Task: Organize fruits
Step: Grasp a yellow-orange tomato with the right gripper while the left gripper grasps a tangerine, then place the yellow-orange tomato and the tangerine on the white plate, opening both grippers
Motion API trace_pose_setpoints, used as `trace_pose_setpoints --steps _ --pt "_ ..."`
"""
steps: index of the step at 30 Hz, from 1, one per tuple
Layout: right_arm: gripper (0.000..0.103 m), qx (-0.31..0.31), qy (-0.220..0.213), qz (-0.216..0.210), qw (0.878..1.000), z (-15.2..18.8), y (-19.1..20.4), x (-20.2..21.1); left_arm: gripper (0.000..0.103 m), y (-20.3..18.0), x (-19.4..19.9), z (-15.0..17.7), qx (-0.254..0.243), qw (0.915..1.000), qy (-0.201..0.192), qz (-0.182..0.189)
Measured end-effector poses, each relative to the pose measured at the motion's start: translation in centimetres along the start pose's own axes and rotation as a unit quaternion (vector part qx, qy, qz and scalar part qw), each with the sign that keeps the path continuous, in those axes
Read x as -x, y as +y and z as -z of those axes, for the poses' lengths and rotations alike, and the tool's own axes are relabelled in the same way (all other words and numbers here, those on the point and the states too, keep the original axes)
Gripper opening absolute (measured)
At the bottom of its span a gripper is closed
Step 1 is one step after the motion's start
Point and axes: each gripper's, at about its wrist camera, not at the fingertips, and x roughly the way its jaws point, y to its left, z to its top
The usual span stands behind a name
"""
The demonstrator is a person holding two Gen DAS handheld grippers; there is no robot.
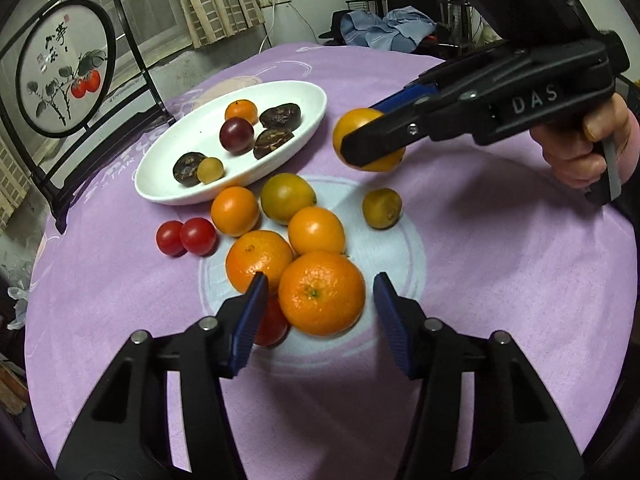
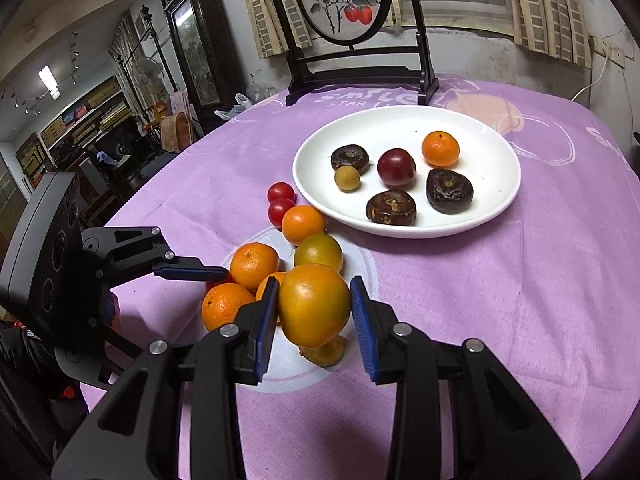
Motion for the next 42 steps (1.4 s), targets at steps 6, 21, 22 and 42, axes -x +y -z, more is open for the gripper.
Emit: trace_pose_setpoints --steps 6,21,22,42 --pt "0.037 0.002 -0.001 0.001 1.0 0.0 0.1 0.0 0.051 -0.6 -0.6 -0.2 -0.009 0.9998 0.009 -0.012" --pt "0.037 0.005 -0.025 0.005 1.0 -0.5 0.1 0.2 0.045 -0.3 -0.7 -0.6 0.007 0.9996 0.001 -0.026" --pt "0.037 0.0 -0.031 0.006 0.999 -0.9 0.1 0.1 0.045 0.1 -0.4 -0.8 0.017 0.9995 -0.007 -0.025" --pt "0.037 -0.036 -0.047 0.182 0.981 -8.7 -5.3 -7.8 0.045 15.1 -7.7 -11.0 0.247 0.9637 -0.035 -0.094"
